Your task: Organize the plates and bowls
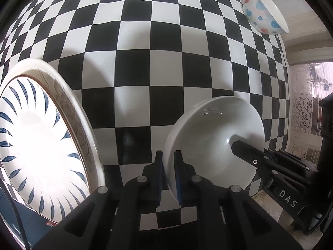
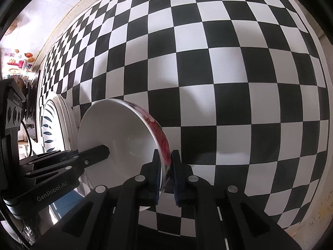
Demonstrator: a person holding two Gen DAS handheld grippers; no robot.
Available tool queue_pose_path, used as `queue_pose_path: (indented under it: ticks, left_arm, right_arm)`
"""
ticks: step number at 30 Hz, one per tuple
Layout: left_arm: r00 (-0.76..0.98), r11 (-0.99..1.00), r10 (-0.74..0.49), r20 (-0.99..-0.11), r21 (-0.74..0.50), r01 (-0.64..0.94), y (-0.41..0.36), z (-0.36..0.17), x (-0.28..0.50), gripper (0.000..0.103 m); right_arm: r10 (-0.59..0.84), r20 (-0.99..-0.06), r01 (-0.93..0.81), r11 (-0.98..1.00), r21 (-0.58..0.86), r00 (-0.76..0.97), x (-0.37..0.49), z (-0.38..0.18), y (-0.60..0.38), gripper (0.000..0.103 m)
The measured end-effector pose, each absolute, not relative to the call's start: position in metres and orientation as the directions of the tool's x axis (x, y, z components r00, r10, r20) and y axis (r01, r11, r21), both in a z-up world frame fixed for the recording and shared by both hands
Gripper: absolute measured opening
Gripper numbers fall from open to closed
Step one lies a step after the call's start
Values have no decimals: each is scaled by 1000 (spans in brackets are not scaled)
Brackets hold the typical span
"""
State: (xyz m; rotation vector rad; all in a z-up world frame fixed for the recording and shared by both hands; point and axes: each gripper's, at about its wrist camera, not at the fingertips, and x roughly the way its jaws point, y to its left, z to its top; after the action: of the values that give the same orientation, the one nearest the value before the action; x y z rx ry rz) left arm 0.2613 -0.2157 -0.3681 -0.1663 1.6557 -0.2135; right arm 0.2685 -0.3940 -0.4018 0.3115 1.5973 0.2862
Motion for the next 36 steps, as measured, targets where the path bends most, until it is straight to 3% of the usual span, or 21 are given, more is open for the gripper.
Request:
queue_pose_path:
  ticks: [6, 8, 11, 13, 19, 27, 36]
  left_arm:
    - [-159, 960, -281, -947, -275, -54, -204, -363, 258, 10]
    - [-144, 959, -281, -949, -276, -58, -199, -348, 255, 12]
    - [-105, 957, -289, -952, -285, -50, -194, -322, 253, 22]
    - [-61, 957, -290, -955, -288, -37, -193, -303, 256, 28]
    - [45, 949, -315, -948, -316, -14, -193, -266, 307, 30]
    - [98, 941, -334, -937, -338, -26, -193, -269, 430, 30]
    - [15, 925, -369, -929, -369, -95, -194, -321, 523, 30]
  right_arm:
    - [431, -897, 90, 902, 423, -97, 274, -404, -407, 14]
    - [455, -885, 112, 889, 445, -98, 276, -397, -417, 19]
    - [451, -890, 109, 890, 443, -67, 282, -381, -430, 38]
    - [438, -899, 108, 895, 432, -33, 289, -368, -437, 43]
    - [462, -883, 91, 879, 468, 86, 347, -321, -450, 58]
    - [467, -861, 50, 873, 485, 201, 470, -293, -442, 58]
    - [422, -897, 36, 902, 429, 131, 577, -334, -415, 58]
